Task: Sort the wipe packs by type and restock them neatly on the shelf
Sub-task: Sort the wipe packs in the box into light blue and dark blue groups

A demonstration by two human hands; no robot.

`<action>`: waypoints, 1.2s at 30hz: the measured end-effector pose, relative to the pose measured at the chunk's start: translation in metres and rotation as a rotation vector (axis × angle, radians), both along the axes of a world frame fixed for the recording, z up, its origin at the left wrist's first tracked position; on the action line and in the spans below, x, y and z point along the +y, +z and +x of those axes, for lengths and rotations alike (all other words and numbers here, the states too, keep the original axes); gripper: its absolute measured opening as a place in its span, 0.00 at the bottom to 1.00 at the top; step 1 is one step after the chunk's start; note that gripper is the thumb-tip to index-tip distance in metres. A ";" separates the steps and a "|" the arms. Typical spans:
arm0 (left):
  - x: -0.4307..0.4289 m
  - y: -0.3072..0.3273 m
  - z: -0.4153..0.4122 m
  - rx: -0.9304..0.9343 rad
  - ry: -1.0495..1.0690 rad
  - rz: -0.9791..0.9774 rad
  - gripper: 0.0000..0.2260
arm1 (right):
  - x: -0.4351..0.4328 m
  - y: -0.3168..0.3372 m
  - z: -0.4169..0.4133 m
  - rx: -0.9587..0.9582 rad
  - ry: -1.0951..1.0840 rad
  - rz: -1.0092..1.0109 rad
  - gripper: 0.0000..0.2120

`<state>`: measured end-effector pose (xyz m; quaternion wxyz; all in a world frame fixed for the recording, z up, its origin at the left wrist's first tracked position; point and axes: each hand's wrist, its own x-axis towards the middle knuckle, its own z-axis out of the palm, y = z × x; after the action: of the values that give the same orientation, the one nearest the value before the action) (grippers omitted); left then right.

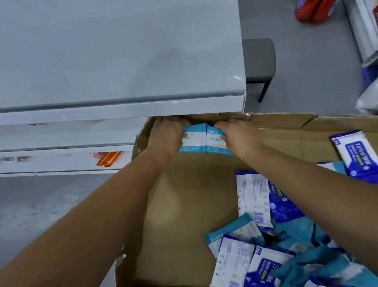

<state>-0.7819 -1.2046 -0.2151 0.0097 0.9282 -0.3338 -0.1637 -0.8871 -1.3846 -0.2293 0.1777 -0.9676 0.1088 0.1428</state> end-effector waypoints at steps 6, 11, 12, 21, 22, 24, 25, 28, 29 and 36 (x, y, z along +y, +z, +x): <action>0.004 -0.014 -0.005 -0.161 -0.036 -0.075 0.18 | 0.012 -0.010 0.002 -0.115 0.014 -0.145 0.26; 0.010 -0.016 -0.010 -0.248 -0.087 -0.105 0.23 | 0.015 -0.013 -0.009 -0.208 0.035 -0.182 0.34; 0.012 -0.016 -0.015 -0.277 -0.086 -0.138 0.23 | 0.017 -0.011 -0.015 -0.240 0.018 -0.157 0.35; -0.002 -0.018 -0.158 0.390 0.005 -0.364 0.13 | -0.032 0.006 -0.144 -0.180 -0.127 0.047 0.14; -0.001 -0.022 -0.174 0.475 0.035 -0.329 0.12 | -0.037 0.011 -0.159 -0.172 -0.157 0.039 0.11; 0.007 -0.024 -0.200 0.558 0.039 -0.261 0.11 | -0.038 0.023 -0.182 -0.158 -0.188 -0.014 0.06; 0.013 -0.024 -0.209 0.589 0.034 -0.208 0.12 | -0.035 0.030 -0.188 -0.128 -0.194 -0.039 0.05; 0.028 -0.025 -0.230 0.610 0.047 -0.111 0.21 | -0.014 0.046 -0.195 0.097 -0.212 -0.019 0.12; 0.030 -0.025 -0.234 0.592 0.073 -0.096 0.22 | -0.004 0.049 -0.195 0.168 -0.188 -0.013 0.15; 0.033 -0.017 -0.213 0.798 0.272 -0.054 0.17 | 0.053 0.045 -0.204 0.401 0.231 0.065 0.18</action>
<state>-0.9944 -1.1713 -0.2318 0.1841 0.8271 -0.1827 -0.4986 -1.0910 -1.3320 -0.1844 0.1658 -0.9197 0.0258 0.3550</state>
